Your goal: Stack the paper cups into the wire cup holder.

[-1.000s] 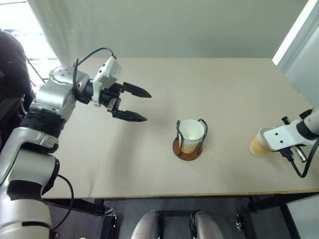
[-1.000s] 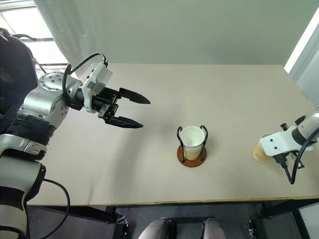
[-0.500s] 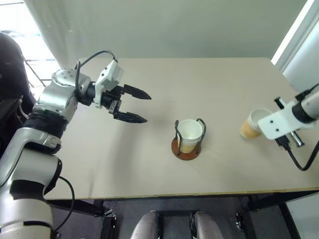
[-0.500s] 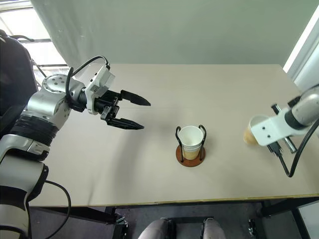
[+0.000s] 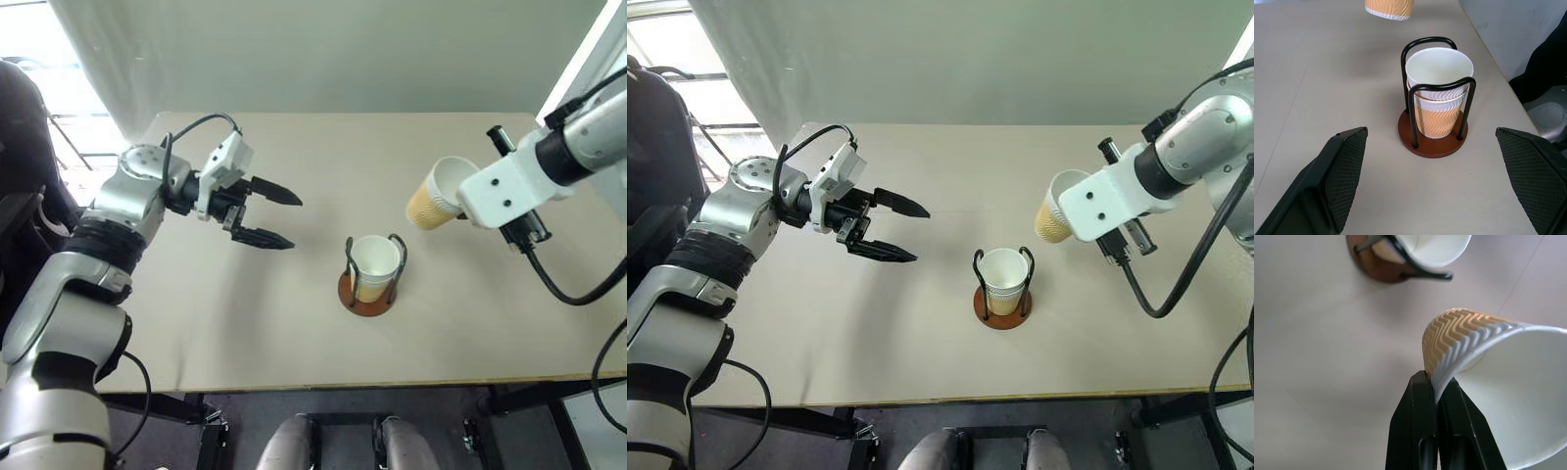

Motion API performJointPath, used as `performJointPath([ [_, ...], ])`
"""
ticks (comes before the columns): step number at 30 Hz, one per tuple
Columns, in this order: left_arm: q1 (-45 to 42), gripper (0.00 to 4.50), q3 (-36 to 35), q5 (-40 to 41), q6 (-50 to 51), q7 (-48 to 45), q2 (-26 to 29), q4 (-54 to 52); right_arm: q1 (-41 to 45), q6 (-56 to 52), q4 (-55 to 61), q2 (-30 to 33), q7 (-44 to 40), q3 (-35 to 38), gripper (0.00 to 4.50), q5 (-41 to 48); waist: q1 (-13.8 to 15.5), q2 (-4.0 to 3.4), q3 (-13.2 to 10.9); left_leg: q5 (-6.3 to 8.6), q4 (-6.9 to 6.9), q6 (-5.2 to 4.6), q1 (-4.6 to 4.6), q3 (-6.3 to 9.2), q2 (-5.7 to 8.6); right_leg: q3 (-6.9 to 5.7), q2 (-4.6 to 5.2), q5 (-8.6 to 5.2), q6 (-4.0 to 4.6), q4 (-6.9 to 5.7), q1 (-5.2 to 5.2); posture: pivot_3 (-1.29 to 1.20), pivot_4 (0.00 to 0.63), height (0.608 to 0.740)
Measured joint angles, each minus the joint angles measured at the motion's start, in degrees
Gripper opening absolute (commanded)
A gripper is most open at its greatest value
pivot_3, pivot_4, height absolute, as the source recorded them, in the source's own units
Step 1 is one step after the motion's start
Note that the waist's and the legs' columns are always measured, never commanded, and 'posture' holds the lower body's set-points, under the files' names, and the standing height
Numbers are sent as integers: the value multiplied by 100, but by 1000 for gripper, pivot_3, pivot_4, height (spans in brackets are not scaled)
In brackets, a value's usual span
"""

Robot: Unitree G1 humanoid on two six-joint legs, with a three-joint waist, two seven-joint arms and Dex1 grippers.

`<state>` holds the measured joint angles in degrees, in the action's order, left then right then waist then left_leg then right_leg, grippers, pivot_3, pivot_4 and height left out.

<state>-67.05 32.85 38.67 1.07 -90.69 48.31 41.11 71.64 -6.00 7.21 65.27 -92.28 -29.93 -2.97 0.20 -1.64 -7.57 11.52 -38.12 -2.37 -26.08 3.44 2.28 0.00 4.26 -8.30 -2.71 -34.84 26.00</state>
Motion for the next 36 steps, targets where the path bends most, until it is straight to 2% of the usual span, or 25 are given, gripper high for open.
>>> performJointPath([
  [4,-16,4500,17,0,-60,0,-34,63,245,-111,42,-140,0,-51,21,117,7,0,0,1,3,2,-1,0,-2,-2,-1,-4,2,-1,2,0,150,740],
  [11,-45,4500,17,-2,-28,0,-133,50,-82,-296,446,-246,0,-50,21,227,8,0,0,-9,1,24,-2,0,-2,-2,0,-5,1,-1,2,0,150,740],
  [20,-171,4500,17,-34,-63,0,-245,126,-60,-622,663,-867,0,-50,21,135,-8,0,0,-7,1,11,3,1,-2,-2,-1,-2,6,-9,3,0,150,740],
  [25,-171,4500,17,-38,-142,0,-243,239,-36,-701,666,-1000,0,-50,21,78,-2,0,0,-8,0,12,1,1,0,-2,0,-2,7,-7,3,0,150,740],
  [36,-175,4500,17,-40,-193,0,-238,273,-208,-796,910,-780,0,-50,21,177,0,0,0,-14,1,30,0,1,-1,-2,-1,-3,6,-6,3,0,150,740],
])
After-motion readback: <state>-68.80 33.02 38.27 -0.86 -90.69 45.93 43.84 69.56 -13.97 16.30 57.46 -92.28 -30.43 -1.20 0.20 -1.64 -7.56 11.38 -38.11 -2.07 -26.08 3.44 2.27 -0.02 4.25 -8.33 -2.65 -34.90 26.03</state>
